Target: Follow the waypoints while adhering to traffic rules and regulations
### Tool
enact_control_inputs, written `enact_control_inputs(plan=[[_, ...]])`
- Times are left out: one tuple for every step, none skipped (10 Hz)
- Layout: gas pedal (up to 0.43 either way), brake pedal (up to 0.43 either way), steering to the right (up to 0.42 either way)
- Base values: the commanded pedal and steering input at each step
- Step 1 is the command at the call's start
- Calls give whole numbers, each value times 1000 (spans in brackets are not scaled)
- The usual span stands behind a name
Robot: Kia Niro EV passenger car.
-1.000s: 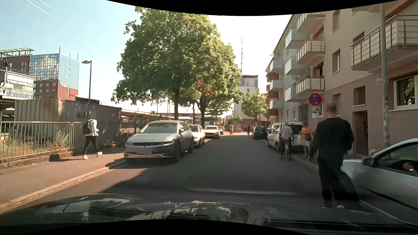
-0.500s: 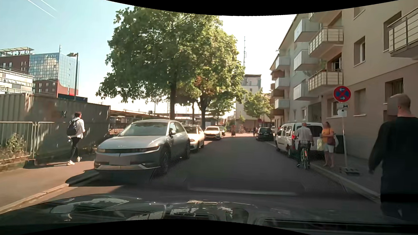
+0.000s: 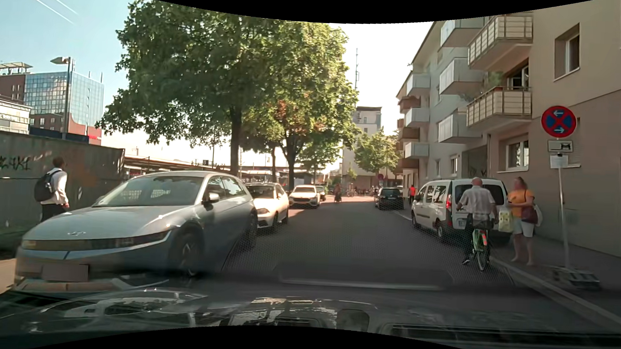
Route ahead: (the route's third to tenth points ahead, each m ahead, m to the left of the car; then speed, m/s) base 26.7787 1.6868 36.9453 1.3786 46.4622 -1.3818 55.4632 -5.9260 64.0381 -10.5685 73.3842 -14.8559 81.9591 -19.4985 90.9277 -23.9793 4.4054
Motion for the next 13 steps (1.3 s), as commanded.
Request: enact_control_inputs(plan=[[110,0,113],[110,0,126],[110,0,132],[110,0,132],[110,0,131],[87,0,127],[28,0,110],[0,0,84],[0,0,63],[0,0,50],[0,0,40],[0,0,25],[0,0,10]])
